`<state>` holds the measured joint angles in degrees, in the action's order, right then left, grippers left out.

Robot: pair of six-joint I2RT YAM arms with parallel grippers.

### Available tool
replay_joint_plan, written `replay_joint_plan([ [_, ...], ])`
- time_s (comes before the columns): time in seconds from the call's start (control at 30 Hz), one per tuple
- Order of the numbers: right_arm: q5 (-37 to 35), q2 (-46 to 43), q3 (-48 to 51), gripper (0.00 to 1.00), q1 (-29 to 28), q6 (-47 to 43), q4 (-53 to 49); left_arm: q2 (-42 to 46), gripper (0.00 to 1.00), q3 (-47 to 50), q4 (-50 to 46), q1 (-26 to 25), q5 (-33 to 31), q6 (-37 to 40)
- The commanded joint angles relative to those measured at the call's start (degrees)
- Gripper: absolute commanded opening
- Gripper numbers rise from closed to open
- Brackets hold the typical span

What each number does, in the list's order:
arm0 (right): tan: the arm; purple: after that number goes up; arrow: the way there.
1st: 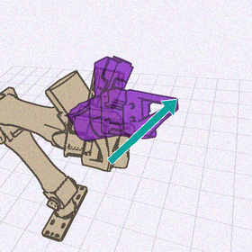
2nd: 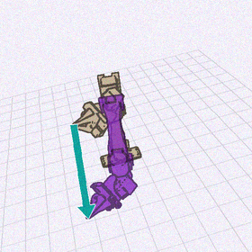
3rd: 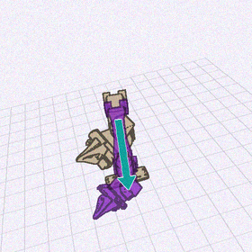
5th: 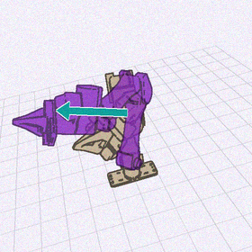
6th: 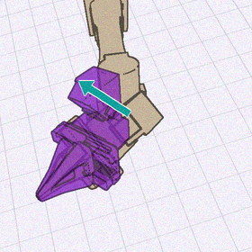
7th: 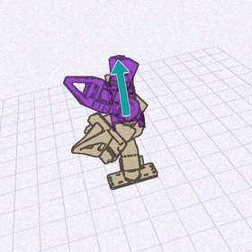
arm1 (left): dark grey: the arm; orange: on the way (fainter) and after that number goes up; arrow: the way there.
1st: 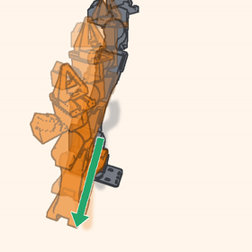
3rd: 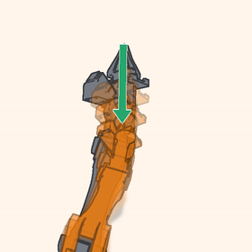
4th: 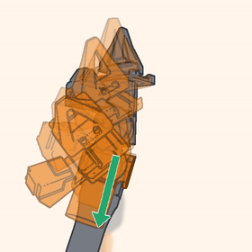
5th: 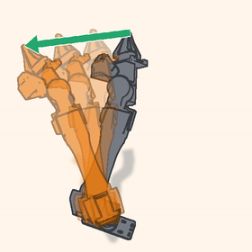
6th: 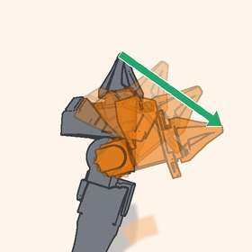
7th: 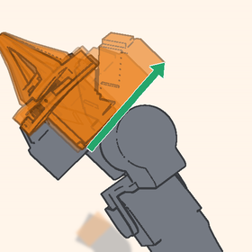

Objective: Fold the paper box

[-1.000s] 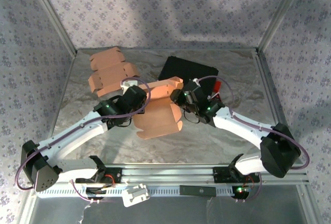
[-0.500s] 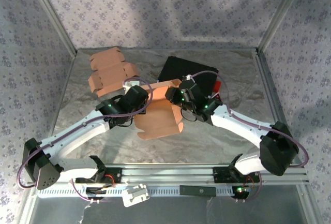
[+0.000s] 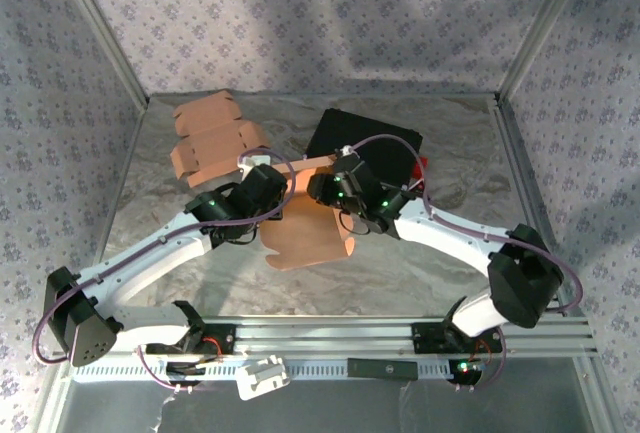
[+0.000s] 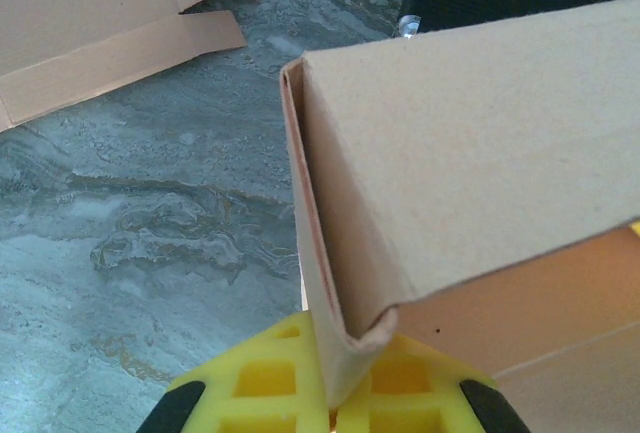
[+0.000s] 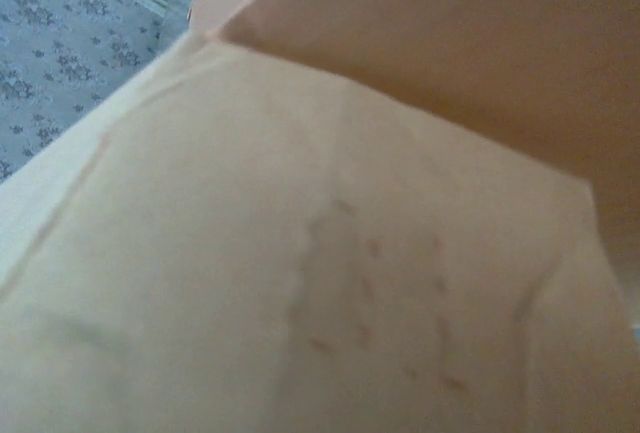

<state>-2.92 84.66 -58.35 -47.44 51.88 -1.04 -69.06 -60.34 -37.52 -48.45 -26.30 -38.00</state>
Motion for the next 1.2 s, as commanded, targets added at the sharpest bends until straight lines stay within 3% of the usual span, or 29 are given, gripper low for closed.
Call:
replay_joint_plan([
  [0.0,1.21,1.2,-2.42,0.28,-1.48,-1.88,0.35,0.51,0.0,-2.15,0.47,-0.34,0.46,0.65],
  [0.27,-9.63,-12.73,2.55,0.28,-2.51,-4.38,-4.24,1.53,0.0,-1.17,-0.03,-0.3,-0.28,0.88],
  [0.4,-7.24,-18.76,4.57,0.29,1.53,-4.92,-3.83,1.56,0.0,-0.85,0.16,-0.29,0.13,0.9],
  [0.63,-1.07,-20.46,-0.26,0.25,8.62,-11.34,-10.68,1.57,0.0,-2.44,-0.69,-0.07,1.34,2.18],
  [0.73,-0.89,-18.23,-3.43,0.19,9.73,-13.41,-15.88,1.49,0.0,-3.11,-0.99,-0.08,1.29,2.34],
  [0.83,-4.25,-19.69,-2.4,0.23,10.56,-13.12,-18.7,1.56,0.0,-3.12,-0.97,0.18,1.79,2.71],
  [0.9,-0.35,-21.2,0.55,0.32,14.47,-14.19,-15.93,1.73,0.0,-3.14,-0.99,0.26,2.3,3.08],
  [1.0,15.83,-20.15,2.12,0.39,19.68,-21.17,-11.42,1.95,0.0,-3.21,-0.98,0.4,2.98,3.81],
  [1.17,15.98,-21.23,2.45,0.46,14.8,-30.14,-13.03,1.14,0.0,-3.75,-1.05,0.71,3.77,4.27],
])
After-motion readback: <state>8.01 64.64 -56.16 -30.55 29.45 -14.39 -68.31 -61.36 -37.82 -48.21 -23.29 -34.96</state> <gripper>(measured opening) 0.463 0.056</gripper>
